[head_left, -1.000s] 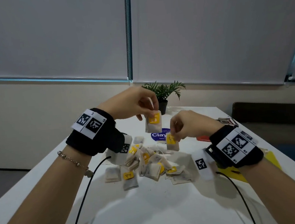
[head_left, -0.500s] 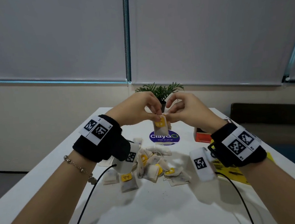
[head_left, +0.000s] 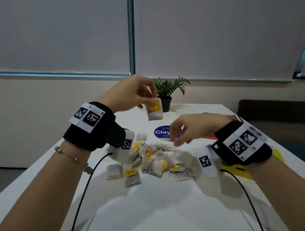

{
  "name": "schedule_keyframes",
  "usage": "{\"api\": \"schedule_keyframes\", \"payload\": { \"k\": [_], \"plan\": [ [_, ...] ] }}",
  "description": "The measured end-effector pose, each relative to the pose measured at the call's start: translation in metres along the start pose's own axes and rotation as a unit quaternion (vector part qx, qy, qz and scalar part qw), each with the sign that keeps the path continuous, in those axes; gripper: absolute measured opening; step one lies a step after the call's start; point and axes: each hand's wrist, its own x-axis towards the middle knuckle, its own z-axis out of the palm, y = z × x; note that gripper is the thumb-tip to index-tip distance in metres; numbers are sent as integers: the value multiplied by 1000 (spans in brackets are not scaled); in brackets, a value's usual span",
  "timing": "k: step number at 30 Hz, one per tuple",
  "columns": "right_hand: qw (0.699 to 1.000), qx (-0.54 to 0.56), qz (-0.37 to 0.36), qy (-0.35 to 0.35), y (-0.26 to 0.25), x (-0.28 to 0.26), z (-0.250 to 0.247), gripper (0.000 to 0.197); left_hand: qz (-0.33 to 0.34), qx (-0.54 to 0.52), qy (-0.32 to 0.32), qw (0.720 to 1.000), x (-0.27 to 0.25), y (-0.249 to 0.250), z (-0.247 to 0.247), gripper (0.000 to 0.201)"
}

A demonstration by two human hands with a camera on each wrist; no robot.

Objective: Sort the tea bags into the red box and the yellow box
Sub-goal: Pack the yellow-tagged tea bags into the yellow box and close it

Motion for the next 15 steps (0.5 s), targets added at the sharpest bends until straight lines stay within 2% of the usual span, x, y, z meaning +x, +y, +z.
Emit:
{"api": "schedule_keyframes", "payload": {
  "k": [3, 7, 11, 15],
  "plan": [
    [993, -59, 40, -97, -6, 9, 20, 31, -4, -7, -1, 1000, -2, 0, -5, 10],
    [972, -163, 76, -150, -6, 22, 41, 44, -5, 0, -10, 1000, -3, 1, -7, 9],
    [963, -195, 76, -168, -4, 25, 46, 39, -3, 11, -22, 1000, -3, 2, -6, 9],
    [975, -143, 50, -161, 0, 19, 32, 23, -5, 8, -39, 999, -3, 4, -4, 9]
  ]
}}
